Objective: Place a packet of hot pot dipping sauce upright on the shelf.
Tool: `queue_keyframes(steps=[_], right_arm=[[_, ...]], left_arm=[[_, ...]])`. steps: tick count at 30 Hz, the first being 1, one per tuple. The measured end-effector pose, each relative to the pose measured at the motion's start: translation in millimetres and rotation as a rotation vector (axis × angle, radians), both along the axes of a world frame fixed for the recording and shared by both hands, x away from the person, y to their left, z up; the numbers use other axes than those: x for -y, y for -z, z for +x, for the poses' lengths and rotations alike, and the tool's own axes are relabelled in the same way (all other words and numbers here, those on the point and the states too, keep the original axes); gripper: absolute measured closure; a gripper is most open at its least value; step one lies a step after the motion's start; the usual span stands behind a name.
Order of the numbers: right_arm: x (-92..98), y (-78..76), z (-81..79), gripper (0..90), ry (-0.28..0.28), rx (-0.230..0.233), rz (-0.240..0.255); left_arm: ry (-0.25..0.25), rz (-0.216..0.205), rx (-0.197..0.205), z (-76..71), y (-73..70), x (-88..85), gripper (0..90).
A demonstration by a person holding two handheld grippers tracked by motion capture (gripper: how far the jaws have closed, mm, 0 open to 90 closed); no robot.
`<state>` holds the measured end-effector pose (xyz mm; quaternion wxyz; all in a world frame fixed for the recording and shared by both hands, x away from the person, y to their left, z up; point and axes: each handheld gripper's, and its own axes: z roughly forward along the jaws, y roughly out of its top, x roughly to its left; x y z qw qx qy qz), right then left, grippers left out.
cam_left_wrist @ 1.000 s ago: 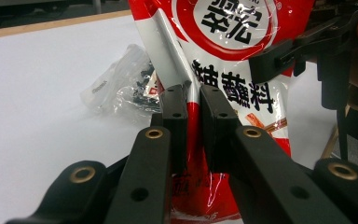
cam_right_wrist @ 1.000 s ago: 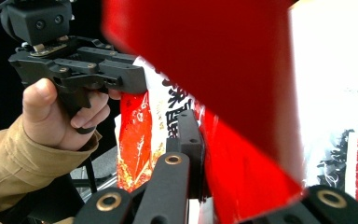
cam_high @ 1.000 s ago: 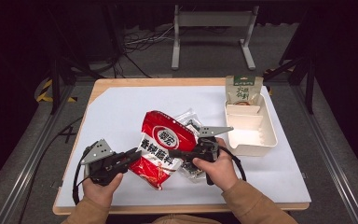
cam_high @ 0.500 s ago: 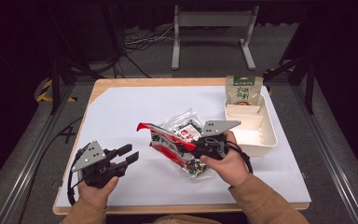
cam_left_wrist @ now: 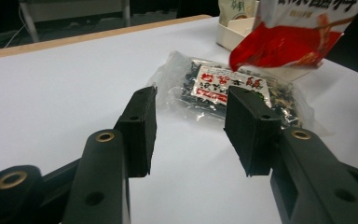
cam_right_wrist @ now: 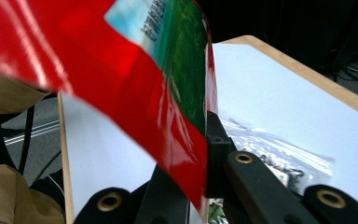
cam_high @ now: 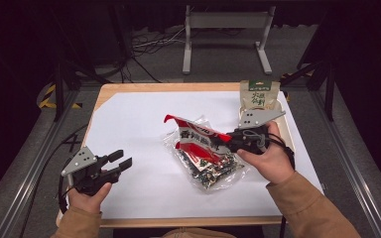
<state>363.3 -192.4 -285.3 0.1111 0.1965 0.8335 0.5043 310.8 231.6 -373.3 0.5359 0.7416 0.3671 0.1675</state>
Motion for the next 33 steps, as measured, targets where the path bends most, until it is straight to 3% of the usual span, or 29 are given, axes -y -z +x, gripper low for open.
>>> queue_keyframes(steps=[12,24,33], right_arm=[[26.8,-22.3,8.9,89.5,0.036,0.047,-0.021],[63.3,-35.5,23.1,89.5,0.119,0.082,-0.028],[83.1,-40.4,36.5,89.5,0.142,0.101,-0.045]], left_arm=[[-0.046,0.000,-0.032,6.9,7.3,-16.1,54.1],[-0.047,0.003,-0.051,8.5,9.7,-17.6,55.0],[-0.047,0.003,-0.054,9.0,10.0,-19.0,55.1]])
